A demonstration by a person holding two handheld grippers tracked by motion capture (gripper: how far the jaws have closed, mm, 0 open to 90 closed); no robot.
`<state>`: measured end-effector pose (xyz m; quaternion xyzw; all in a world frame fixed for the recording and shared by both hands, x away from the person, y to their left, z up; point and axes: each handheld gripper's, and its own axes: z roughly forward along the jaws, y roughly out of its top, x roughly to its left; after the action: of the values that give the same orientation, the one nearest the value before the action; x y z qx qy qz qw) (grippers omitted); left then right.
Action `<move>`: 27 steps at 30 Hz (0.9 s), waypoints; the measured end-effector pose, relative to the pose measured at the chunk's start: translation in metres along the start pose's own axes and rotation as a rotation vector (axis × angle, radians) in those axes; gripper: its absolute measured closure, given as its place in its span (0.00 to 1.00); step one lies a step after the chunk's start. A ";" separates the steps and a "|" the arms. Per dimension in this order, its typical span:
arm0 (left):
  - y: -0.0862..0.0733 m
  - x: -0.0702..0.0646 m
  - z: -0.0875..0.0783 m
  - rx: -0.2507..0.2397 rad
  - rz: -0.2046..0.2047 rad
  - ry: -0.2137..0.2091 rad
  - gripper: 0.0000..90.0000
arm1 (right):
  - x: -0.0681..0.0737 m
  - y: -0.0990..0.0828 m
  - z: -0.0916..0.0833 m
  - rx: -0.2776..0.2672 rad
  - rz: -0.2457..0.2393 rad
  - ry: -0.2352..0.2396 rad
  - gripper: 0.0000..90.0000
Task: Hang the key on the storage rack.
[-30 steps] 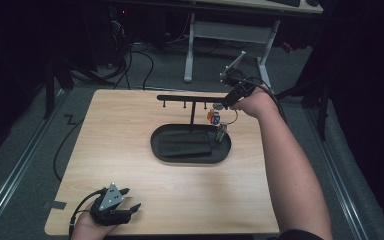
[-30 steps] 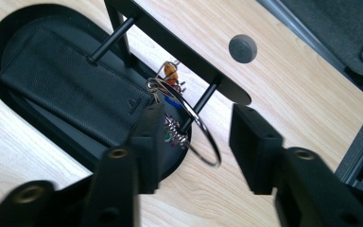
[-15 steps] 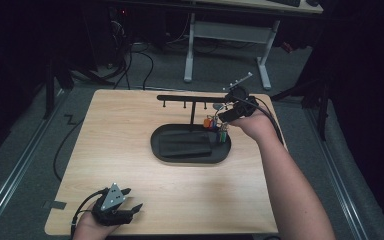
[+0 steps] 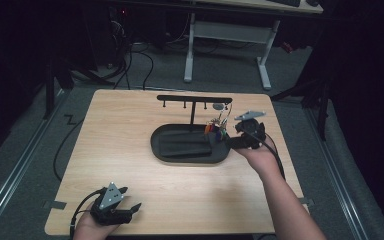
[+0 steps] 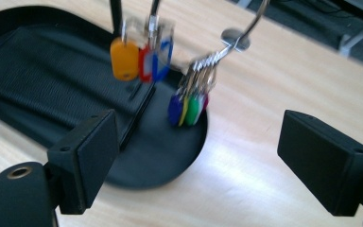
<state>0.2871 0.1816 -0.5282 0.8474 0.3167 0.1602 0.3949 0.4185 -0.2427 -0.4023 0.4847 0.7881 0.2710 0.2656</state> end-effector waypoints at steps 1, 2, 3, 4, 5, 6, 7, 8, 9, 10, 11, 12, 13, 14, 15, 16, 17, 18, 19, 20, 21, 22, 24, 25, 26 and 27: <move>0.000 0.000 0.000 0.001 0.000 -0.002 0.30 | 0.001 -0.010 0.000 -0.015 0.011 0.005 0.15; 0.000 0.001 0.000 0.001 0.000 -0.004 0.30 | 0.003 -0.019 0.001 -0.033 0.019 0.006 0.16; 0.000 0.001 0.001 0.002 -0.001 -0.005 0.30 | 0.006 -0.028 0.001 -0.043 0.024 0.006 0.15; -0.001 0.001 0.002 0.003 -0.003 -0.008 0.30 | 0.008 -0.036 0.001 -0.048 0.025 0.001 0.15; -0.001 0.002 0.002 0.002 -0.007 -0.010 0.30 | 0.011 -0.044 0.001 -0.056 0.022 0.002 0.14; -0.001 0.002 0.003 0.003 -0.010 -0.010 0.30 | 0.013 -0.053 0.001 -0.071 0.025 0.007 0.13; -0.001 0.003 0.004 0.004 -0.016 -0.010 0.30 | 0.014 -0.061 0.001 -0.080 0.039 0.021 0.13; -0.001 0.003 0.004 0.004 -0.016 -0.010 0.30 | 0.014 -0.061 0.001 -0.080 0.039 0.021 0.13; -0.001 0.003 0.004 0.003 -0.019 -0.011 0.30 | 0.014 -0.077 0.000 -0.096 0.064 0.051 0.13; -0.001 0.003 0.005 0.001 -0.023 -0.011 0.30 | 0.014 -0.083 -0.001 -0.102 0.074 0.059 0.13; -0.001 0.003 0.005 0.000 -0.025 -0.010 0.30 | 0.014 -0.091 -0.002 -0.115 0.087 0.064 0.13; -0.001 0.003 0.005 -0.001 -0.028 -0.012 0.30 | 0.014 -0.096 -0.002 -0.124 0.096 0.071 0.13; -0.001 0.003 0.005 -0.004 -0.032 -0.013 0.30 | 0.014 -0.104 -0.003 -0.139 0.104 0.071 0.12; -0.001 0.003 0.005 -0.007 -0.034 -0.016 0.30 | 0.013 -0.112 -0.005 -0.154 0.118 0.070 0.11; -0.001 0.003 0.005 -0.013 -0.032 -0.015 0.30 | 0.013 -0.120 -0.006 -0.168 0.131 0.063 0.10; -0.001 0.003 0.004 -0.022 -0.031 -0.016 0.30 | 0.012 -0.127 -0.008 -0.184 0.139 0.060 0.08; -0.001 0.002 0.003 -0.032 -0.033 -0.015 0.30 | 0.012 -0.135 -0.010 -0.187 0.152 0.065 0.08; -0.001 0.002 0.002 -0.040 -0.035 -0.015 0.30 | 0.012 -0.142 -0.012 -0.189 0.162 0.070 0.08; -0.001 0.001 0.001 -0.047 -0.038 -0.015 0.30 | 0.012 -0.150 -0.015 -0.194 0.159 0.068 0.08; -0.001 0.001 0.001 -0.049 -0.039 -0.015 0.30 | 0.013 -0.158 -0.020 -0.199 0.157 0.067 0.06; -0.001 0.000 0.000 -0.050 -0.042 -0.016 0.30 | 0.013 -0.162 -0.023 -0.204 0.152 0.065 0.06; -0.001 0.000 0.000 -0.055 -0.047 -0.018 0.30 | 0.014 -0.168 -0.029 -0.216 0.149 0.052 0.06; 0.001 -0.003 0.001 -0.061 -0.049 -0.022 0.29 | 0.015 -0.180 -0.041 -0.248 0.161 0.029 0.05; 0.001 -0.004 0.001 -0.062 -0.044 -0.022 0.28 | 0.015 -0.185 -0.044 -0.253 0.164 0.016 0.04; 0.002 -0.005 0.001 -0.062 -0.037 -0.023 0.28 | 0.015 -0.189 -0.046 -0.253 0.170 0.009 0.04; 0.002 -0.007 0.001 -0.060 -0.028 -0.029 0.28 | 0.015 -0.193 -0.047 -0.253 0.180 0.004 0.04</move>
<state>0.2834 0.1758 -0.5269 0.8329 0.3180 0.1518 0.4268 0.2610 -0.3110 -0.5036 0.5156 0.7016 0.3917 0.2974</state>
